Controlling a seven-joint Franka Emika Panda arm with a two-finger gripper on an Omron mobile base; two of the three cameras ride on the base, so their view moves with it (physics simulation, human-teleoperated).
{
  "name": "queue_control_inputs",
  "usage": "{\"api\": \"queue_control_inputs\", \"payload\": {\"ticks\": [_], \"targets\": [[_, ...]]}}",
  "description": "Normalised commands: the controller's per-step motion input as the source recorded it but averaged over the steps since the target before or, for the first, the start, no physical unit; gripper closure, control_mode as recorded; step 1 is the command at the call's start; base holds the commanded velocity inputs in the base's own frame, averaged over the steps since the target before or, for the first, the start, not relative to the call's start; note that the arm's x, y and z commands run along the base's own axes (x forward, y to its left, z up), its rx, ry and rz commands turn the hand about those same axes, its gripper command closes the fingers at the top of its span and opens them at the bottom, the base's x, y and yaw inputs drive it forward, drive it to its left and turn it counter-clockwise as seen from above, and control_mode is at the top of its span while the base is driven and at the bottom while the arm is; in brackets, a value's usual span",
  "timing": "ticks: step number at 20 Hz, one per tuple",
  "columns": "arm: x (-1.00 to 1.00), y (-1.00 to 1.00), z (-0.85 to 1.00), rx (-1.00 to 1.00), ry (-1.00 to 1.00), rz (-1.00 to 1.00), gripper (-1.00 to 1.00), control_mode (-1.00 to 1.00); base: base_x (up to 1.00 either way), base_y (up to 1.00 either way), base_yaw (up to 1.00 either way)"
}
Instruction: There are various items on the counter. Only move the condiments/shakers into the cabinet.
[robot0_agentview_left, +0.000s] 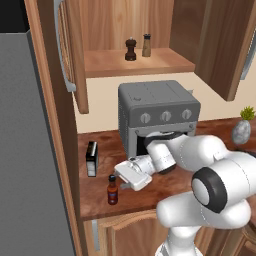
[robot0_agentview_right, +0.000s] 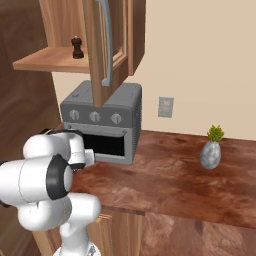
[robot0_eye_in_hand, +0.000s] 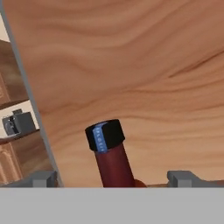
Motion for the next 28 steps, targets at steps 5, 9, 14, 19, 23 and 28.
{"api": "queue_control_inputs", "payload": {"ticks": [5, 9, 14, 19, 23, 28], "targets": [[0.00, 0.13, 0.00, -0.01, 0.00, -0.10, -1.00, -1.00, 0.00, 0.00, 0.00], [-0.04, 0.12, 0.00, 0.00, 0.00, -0.09, -1.00, -1.00, 0.00, 0.00, 0.00], [0.00, 0.13, 0.00, 0.00, 0.00, -0.07, -1.00, -1.00, 0.00, 0.00, 0.00], [0.00, 0.20, -0.13, -0.01, 0.06, -0.04, 1.00, -1.00, 0.00, 0.00, 0.00], [0.00, 0.00, 0.00, 0.00, 0.01, 0.00, 1.00, -1.00, 0.00, 0.00, 0.00], [-0.07, 0.00, 0.61, 0.00, -0.06, -0.11, 1.00, -1.00, 0.00, 0.00, 0.00]]}}
